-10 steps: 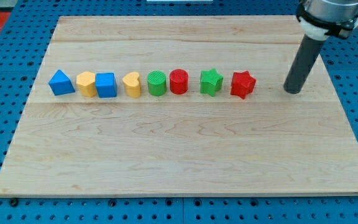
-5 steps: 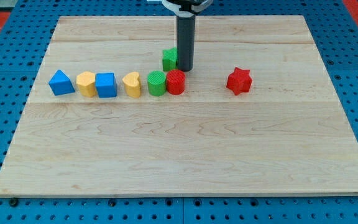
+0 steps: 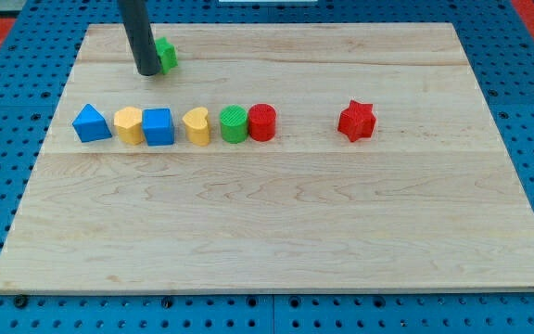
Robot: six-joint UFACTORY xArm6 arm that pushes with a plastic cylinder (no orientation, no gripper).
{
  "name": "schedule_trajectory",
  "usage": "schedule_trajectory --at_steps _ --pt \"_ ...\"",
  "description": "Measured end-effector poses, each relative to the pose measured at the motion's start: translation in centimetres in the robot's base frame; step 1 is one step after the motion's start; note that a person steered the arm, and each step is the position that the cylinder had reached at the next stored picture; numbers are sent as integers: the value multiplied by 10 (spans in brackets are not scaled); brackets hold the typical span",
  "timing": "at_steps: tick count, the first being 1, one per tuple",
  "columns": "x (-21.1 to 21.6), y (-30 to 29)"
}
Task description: Push the green star towards the top left corner of the board
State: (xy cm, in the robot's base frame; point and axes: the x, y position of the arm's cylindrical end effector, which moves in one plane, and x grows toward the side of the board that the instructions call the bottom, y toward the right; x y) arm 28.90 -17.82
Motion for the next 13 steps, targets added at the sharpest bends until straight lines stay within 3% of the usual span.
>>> schedule_trajectory --at_steps 2,7,9,10,13 --pt "-18 -4" --pt "-17 -4" --pt "25 27" --pt "-6 30" --pt "-5 51"
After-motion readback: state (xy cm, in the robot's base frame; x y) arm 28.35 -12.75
